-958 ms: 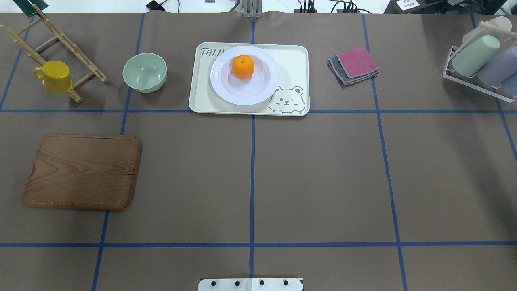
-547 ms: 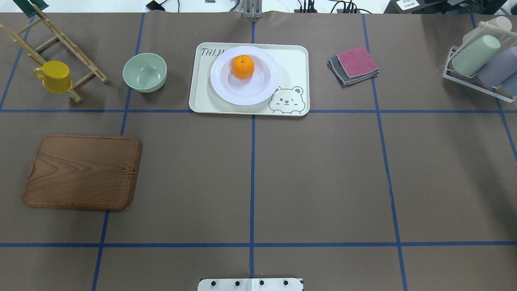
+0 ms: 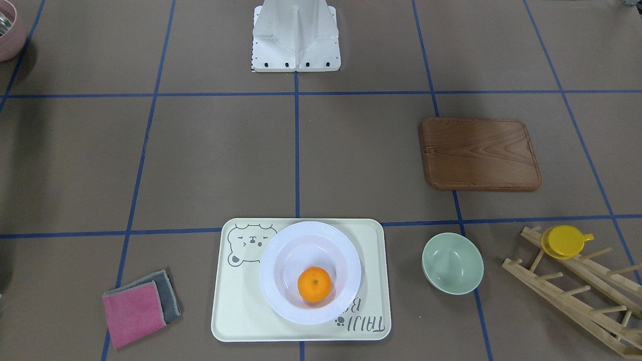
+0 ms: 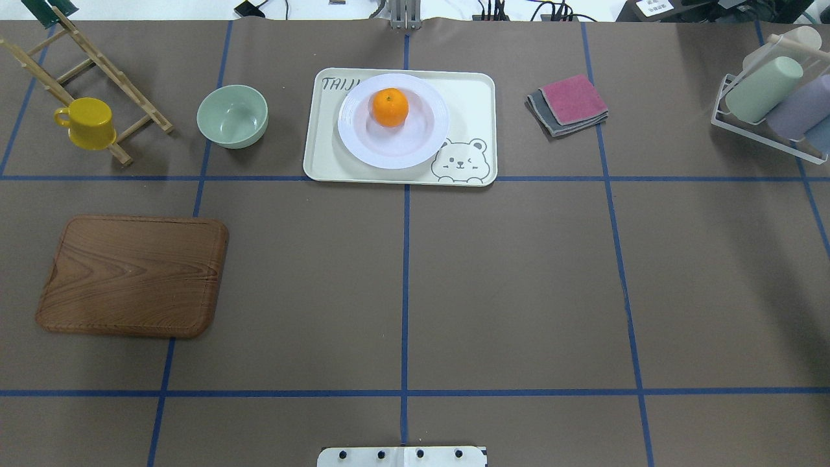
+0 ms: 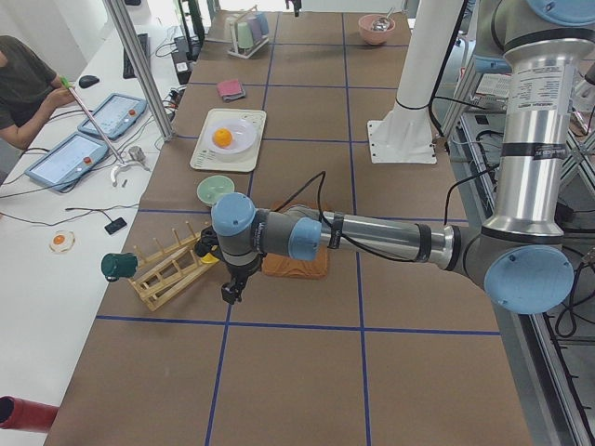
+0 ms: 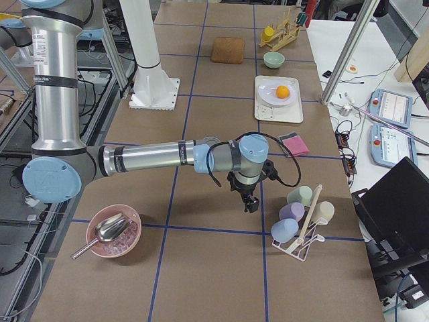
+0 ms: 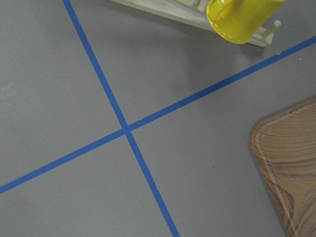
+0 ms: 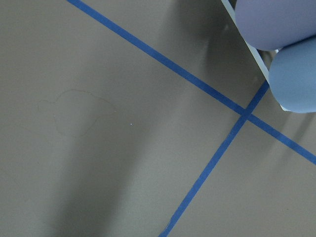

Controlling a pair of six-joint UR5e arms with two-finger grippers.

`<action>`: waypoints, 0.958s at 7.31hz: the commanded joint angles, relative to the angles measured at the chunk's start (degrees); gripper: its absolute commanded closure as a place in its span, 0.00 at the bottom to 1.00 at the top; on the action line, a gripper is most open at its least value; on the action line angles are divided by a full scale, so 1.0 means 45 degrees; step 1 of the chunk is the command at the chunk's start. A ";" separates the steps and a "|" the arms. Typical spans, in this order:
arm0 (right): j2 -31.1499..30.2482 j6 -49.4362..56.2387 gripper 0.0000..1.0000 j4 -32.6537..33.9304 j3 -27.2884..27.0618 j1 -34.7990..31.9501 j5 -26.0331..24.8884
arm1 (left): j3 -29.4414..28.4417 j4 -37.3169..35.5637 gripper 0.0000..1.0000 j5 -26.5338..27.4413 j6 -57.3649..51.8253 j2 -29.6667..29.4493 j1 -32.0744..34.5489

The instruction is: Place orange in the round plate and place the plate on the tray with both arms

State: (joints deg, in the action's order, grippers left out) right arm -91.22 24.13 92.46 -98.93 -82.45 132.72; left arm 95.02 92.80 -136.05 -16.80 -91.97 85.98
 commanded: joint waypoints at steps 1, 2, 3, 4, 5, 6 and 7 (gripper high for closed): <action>-0.0002 -0.0088 0.00 -0.0078 -0.0027 0.0022 -0.0001 | -0.0176 0.0021 0.01 0.0039 -0.0074 -0.0186 -0.0004; -0.0002 -0.0107 0.00 -0.0078 -0.0066 0.0022 -0.0001 | -0.0255 0.0021 0.01 0.0039 -0.0056 -0.0245 -0.0004; 0.0017 -0.0088 0.00 -0.0078 0.0030 0.0022 -0.0001 | -0.0197 0.0021 0.01 0.0039 -0.0036 -0.0245 -0.0004; 0.0037 -0.0107 0.00 -0.0078 0.0031 0.0022 -0.0040 | -0.0216 0.0021 0.01 0.0039 -0.0036 -0.0264 -0.0004; 0.0037 -0.0107 0.00 -0.0078 0.0031 0.0022 -0.0021 | -0.0236 0.0002 0.01 0.0039 -0.0055 -0.0265 -0.0023; 0.0037 -0.0107 0.00 -0.0078 -0.0027 0.0022 -0.0002 | -0.0236 0.0021 0.01 0.0020 -0.0036 -0.0265 -0.0024; 0.0037 -0.0127 0.00 -0.0078 -0.0047 0.0022 0.0018 | -0.0255 0.0157 0.01 0.0019 -0.0036 -0.0303 -0.0024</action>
State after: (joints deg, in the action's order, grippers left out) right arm -91.06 23.62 92.11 -98.99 -82.35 132.70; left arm 93.95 93.03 -135.94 -16.98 -93.21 85.89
